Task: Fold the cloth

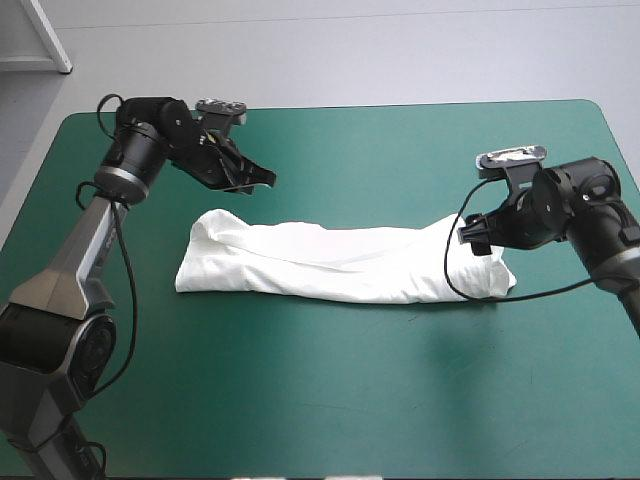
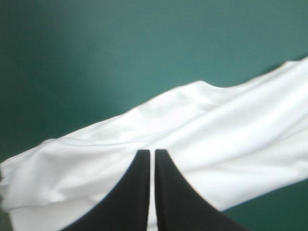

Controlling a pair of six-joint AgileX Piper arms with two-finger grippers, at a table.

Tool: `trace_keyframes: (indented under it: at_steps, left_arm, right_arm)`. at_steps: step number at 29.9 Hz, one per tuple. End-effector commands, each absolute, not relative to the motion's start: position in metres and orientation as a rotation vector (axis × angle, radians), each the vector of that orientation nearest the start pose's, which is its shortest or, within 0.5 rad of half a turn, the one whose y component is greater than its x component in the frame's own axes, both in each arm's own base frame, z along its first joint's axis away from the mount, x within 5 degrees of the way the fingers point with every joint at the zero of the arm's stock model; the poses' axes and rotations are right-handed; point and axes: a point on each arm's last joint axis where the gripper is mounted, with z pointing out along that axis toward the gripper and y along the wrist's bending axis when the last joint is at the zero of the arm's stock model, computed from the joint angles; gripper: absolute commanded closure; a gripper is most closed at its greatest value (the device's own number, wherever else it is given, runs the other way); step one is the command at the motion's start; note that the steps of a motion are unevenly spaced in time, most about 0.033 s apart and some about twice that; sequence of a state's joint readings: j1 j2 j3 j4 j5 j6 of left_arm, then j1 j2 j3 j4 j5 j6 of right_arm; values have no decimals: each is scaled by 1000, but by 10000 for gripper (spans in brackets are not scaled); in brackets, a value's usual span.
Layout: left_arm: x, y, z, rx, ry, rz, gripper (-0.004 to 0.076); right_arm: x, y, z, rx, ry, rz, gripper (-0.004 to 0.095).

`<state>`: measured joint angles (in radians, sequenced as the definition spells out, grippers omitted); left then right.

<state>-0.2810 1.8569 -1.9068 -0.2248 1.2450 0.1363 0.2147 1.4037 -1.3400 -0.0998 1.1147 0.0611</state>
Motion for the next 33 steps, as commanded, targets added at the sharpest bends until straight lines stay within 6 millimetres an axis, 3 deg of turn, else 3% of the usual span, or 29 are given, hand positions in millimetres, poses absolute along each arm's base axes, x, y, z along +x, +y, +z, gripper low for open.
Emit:
trace_keyframes:
  at_steps: [1,4,8,14,25,33]
  left_arm:
    - [359,-162,382,611,2548,-456,732]
    - [356,-191,373,675,2528,-485,732]
    - [358,-226,342,744,2573,-449,732]
    - [363,-261,293,817,2668,-446,732]
    - [373,-285,224,853,2799,-407,732]
    - [370,-293,217,868,2804,-425,732]
  right_arm:
    - [264,36,362,-169,2575,-62,85]
    - [259,20,343,-85,2620,-19,86]
    - [259,-3,324,17,2644,132,86]
    - [264,-20,326,109,2555,313,86]
    - [304,-18,283,145,2600,518,86]
    - [326,-18,242,187,2678,595,98]
